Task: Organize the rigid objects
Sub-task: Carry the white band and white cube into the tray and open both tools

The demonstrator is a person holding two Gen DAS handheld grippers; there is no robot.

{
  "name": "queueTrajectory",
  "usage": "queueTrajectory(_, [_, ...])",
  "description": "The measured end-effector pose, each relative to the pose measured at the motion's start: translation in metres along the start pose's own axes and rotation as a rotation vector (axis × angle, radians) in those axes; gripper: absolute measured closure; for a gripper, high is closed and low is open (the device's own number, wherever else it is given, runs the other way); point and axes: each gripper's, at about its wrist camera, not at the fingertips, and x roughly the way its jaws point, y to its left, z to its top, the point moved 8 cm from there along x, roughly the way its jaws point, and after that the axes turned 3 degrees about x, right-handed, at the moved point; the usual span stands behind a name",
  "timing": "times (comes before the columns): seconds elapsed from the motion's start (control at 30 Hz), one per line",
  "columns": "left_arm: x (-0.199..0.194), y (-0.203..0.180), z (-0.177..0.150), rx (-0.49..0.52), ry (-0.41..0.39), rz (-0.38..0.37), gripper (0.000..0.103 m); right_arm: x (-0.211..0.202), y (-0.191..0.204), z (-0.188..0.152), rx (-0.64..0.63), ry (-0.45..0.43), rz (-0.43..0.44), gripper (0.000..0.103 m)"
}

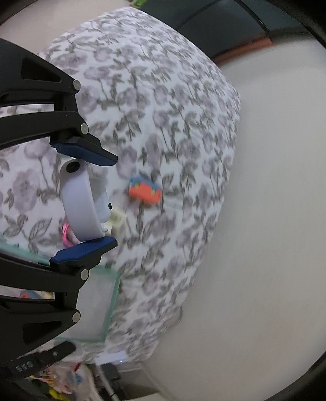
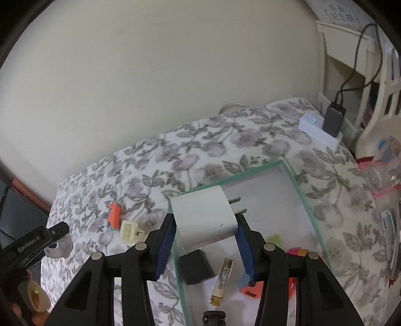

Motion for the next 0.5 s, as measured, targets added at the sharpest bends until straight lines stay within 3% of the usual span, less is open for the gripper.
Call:
queueTrajectory(0.13, [0.005, -0.037, -0.01, 0.04, 0.044, -0.105, 0.043, 0.002, -0.018, 0.002, 0.008, -0.01, -0.04, 0.052])
queueTrajectory(0.37, [0.026, -0.08, -0.032, 0.112, 0.127, -0.151, 0.043, 0.035, -0.068, -0.018, 0.072, 0.086, -0.152, 0.052])
queueTrajectory(0.5, [0.039, -0.099, -0.047, 0.141, 0.168, -0.176, 0.043, 0.05, -0.086, -0.031, 0.109, 0.142, -0.168, 0.052])
